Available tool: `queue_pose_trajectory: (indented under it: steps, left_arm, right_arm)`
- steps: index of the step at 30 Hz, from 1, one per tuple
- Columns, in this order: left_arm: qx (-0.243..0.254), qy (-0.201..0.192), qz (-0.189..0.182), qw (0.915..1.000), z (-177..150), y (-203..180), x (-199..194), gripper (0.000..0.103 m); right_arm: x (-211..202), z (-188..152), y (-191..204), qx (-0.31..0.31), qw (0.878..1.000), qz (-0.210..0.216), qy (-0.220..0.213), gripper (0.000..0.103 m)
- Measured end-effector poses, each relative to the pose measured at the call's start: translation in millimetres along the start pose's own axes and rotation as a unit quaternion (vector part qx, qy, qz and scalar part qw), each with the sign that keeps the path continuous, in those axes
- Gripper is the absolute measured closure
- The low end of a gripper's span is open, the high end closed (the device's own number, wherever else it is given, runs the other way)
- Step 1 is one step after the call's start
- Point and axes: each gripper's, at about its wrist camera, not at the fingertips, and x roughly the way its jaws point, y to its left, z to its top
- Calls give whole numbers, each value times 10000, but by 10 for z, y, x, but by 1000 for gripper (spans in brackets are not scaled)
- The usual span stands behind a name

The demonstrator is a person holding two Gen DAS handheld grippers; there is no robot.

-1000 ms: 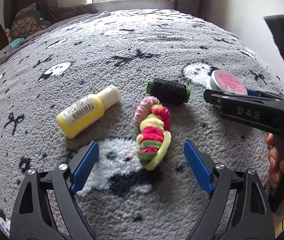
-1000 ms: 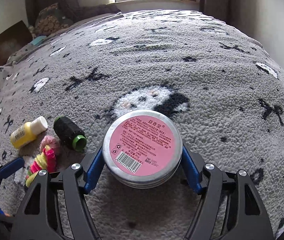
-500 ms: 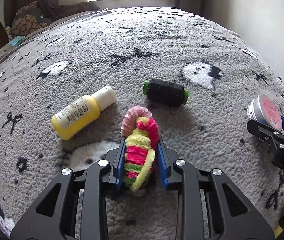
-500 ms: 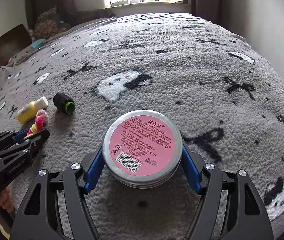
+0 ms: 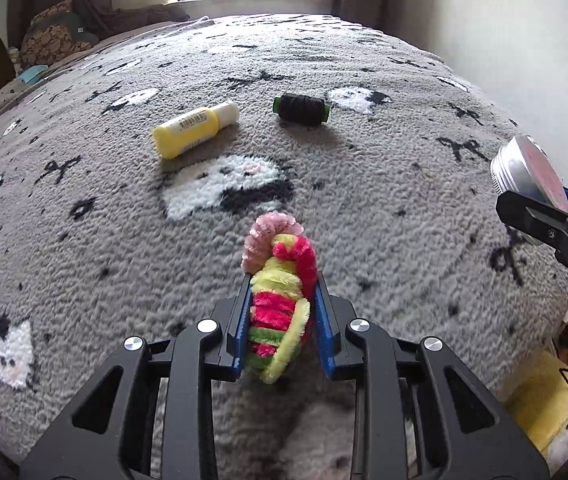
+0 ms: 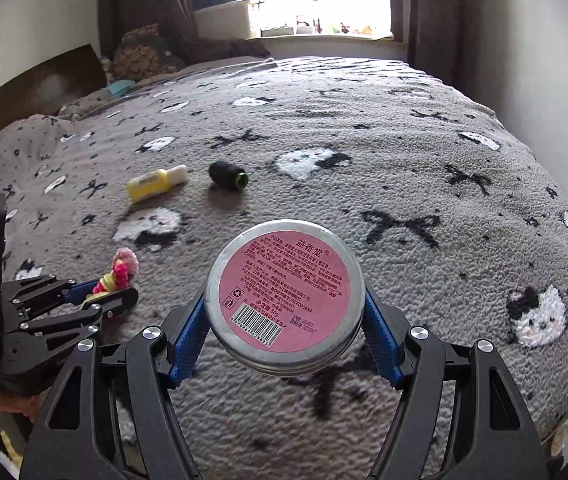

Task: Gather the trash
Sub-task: 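Carry the hair ties and pink-lid tin down below the bed edge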

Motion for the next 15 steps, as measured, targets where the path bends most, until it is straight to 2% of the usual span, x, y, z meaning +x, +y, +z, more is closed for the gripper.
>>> queue_pose_trajectory:
  steps: [9,15]
  left_arm:
    - [-45,-169,-19,9998,-561,14,-557,77]
    - [242,-315,-94,9992,-952,-129,-798,77]
  right_arm:
    - [-498,-446,361,-292,9988,318,-241,32]
    - [-733,-811,440,-359,9981,375,-323,32]
